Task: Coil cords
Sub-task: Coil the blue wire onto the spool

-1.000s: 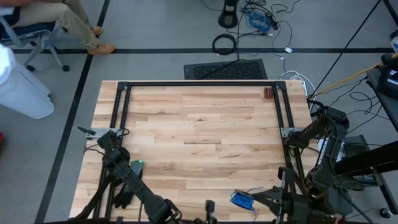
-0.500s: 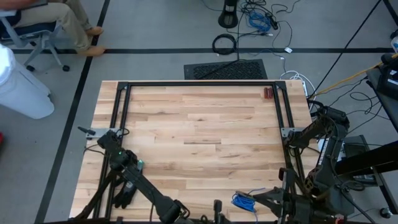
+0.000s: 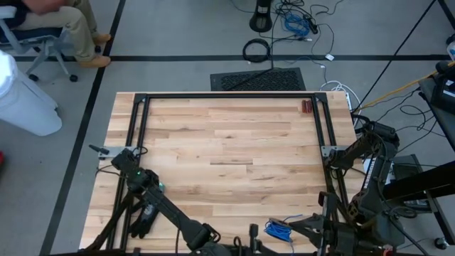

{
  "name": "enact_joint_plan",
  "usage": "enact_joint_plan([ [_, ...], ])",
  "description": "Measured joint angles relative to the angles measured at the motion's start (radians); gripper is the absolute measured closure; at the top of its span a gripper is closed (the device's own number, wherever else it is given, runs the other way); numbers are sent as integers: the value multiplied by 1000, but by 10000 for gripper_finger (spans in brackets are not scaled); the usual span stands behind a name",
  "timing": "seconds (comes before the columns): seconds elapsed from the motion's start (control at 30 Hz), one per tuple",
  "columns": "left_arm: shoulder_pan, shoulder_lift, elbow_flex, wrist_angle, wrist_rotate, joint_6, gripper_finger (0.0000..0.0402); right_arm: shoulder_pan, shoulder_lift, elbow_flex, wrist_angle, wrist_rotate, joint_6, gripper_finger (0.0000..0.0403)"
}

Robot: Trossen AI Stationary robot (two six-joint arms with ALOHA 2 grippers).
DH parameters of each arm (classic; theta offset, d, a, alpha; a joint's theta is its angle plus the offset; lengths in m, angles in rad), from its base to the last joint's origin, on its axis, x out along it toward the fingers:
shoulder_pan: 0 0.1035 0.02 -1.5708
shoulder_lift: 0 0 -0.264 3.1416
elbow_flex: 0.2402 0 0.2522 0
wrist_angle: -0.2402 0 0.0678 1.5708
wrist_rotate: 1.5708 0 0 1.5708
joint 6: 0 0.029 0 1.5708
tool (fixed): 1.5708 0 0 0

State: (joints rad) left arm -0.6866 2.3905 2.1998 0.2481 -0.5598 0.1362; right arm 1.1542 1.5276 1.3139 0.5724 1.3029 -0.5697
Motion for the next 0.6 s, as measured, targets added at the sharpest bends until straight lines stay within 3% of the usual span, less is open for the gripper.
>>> enact_joint_plan([
  [0.3, 12, -1, 0, 7, 15, -26, 257, 0, 0, 0, 0, 0, 0, 403],
  [0.47, 13, -1, 0, 7, 103, -37, 257, 0, 0, 0, 0, 0, 0, 403],
  [0.6, 21, -1, 0, 5, 110, -91, 257, 0, 0, 0, 0, -15, 1, 403],
])
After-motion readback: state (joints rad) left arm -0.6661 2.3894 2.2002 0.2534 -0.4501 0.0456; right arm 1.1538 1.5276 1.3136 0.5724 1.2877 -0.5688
